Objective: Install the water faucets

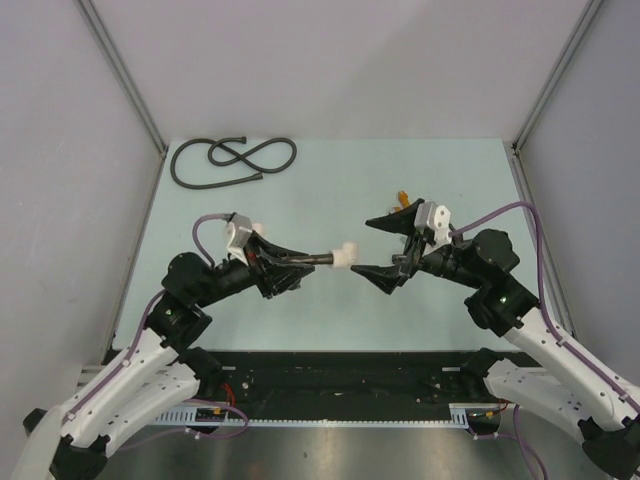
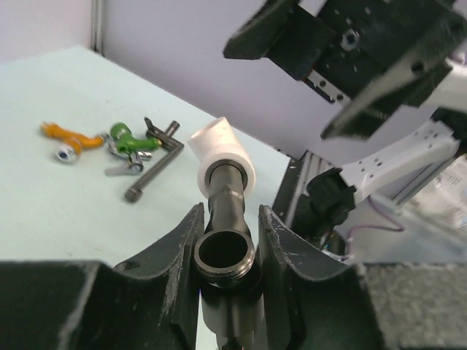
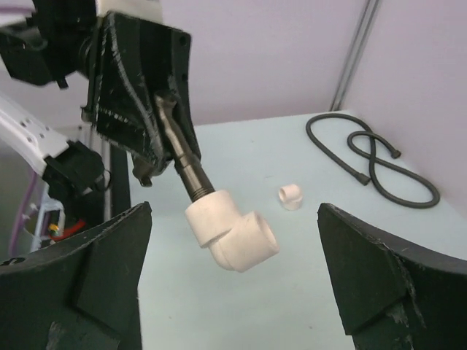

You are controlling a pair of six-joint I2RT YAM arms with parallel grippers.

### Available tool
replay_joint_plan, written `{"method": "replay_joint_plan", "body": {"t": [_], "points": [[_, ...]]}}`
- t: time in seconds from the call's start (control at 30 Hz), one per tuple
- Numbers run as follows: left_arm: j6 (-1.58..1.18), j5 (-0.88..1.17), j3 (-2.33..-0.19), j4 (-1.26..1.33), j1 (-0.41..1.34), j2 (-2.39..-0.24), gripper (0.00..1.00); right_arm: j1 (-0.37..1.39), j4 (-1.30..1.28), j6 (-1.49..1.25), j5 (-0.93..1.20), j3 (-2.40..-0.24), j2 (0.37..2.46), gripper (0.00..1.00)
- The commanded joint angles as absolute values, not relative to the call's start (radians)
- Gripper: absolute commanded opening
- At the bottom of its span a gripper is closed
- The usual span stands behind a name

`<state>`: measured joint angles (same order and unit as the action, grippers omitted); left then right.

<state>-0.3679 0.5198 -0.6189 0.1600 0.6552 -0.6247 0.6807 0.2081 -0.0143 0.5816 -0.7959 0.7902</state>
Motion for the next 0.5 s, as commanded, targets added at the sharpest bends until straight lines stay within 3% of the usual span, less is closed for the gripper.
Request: {"method": "replay_joint_plan", "body": {"t": [0.0, 0.23, 0.47], "points": [[-0.736, 0.462, -0.592, 0.307, 0.623, -0.641, 0.0, 0.733, 0.094, 0.317, 0.54, -0.816, 0.776, 1.0], [-1.145, 0.583, -0.508, 0.492, 0.546, -0.696, 0.0, 0.795, 0.104, 0.443, 0.529, -0.769, 0.77, 0.99], [-1.27, 0.65, -0.503, 0.56, 0.538, -0.727, 0.0, 0.833, 0.075, 0.502, 0.451, -0.767, 0.796, 0.96]]}}
